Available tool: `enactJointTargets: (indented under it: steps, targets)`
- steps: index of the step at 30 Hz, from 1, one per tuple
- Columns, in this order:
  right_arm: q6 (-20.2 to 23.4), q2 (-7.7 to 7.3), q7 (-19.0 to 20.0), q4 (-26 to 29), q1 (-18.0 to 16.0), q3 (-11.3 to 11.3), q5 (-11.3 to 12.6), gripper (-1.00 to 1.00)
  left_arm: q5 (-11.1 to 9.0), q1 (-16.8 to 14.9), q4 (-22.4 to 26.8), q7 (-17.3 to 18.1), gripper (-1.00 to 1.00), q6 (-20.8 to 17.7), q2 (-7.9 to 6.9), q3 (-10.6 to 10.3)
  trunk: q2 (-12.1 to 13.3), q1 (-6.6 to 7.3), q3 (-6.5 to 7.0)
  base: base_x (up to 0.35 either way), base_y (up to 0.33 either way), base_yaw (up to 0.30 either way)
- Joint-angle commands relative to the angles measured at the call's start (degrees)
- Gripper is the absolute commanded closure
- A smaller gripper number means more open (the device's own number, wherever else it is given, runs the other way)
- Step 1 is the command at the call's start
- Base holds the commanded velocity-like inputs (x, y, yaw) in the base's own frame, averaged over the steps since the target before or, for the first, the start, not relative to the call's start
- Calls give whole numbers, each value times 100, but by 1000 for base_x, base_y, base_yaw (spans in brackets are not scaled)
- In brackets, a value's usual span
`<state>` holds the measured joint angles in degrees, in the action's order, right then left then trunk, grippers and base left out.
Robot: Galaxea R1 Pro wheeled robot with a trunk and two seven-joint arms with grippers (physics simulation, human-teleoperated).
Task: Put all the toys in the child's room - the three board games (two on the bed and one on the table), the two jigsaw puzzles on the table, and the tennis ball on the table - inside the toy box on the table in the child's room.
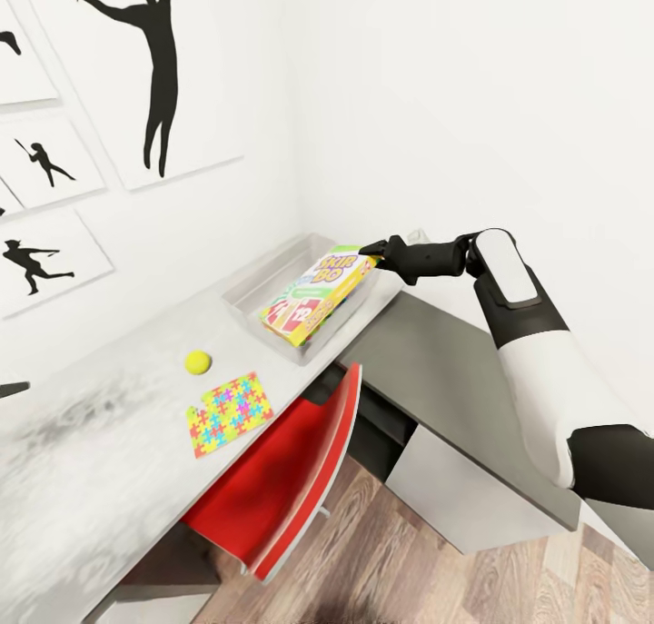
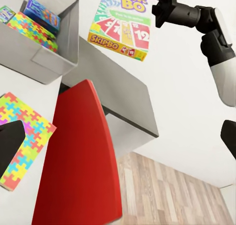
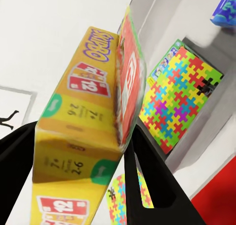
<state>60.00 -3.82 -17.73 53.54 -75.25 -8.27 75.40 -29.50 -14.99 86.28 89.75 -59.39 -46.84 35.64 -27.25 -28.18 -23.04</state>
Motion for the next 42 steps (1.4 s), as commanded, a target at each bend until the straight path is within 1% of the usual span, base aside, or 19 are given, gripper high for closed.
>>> enactJointTargets:
  steps: [1, 5, 8, 12, 15, 18, 22, 28, 38, 42]
  targets:
    - [0, -12, -55, 5, -29, -5, 68, 100, 6, -4, 2, 25, -100, -61, 2, -3, -10, -2, -19, 0, 0, 0]
    - [0, -13, -48, 10, -167, 44, 76, 100, 6, -4, 3, 25, -100, -61, 7, -27, -10, -2, -57, 0, 0, 0]
    - [0, 8, -47, 12, -202, 56, 79, 100, 8, -4, 3, 25, -100, -61, 8, -3, -10, -2, -81, 0, 0, 0]
    - [0, 47, -46, 13, -208, 61, 79, 100, 7, -4, 3, 25, -100, -61, 11, 50, -10, -2, -91, 0, 0, 0]
    - [0, 26, -46, 52, -207, 62, 93, 100, 6, -4, 3, 25, -100, -61, 14, 61, -10, -2, -93, 0, 0, 0]
    - [0, 9, -46, 298, -198, 61, 108, 100, 6, -4, 3, 25, -100, -61, 16, 65, -10, -2, -93, 0, 0, 0]
    - [0, 4, -46, 409, -193, 62, 114, 100, 6, -4, 1, 25, -100, -61, 17, 70, -10, -2, -98, 0, 0, 0]
    - [0, 60, -46, 421, -192, 55, 89, 100, 7, -4, 1, 25, -100, -61, 22, 72, -10, -2, -107, 35, 0, -3]
    - [0, 74, -46, 401, -176, 52, 69, 100, 11, -4, 1, 25, -100, -61, 30, 53, -10, -2, -151, 31, 0, -99]
    - [-24, 81, -46, 377, -167, 44, 64, 100, 14, -4, -1, 25, -100, -57, 46, 50, -10, -2, -162, 148, 0, -46]
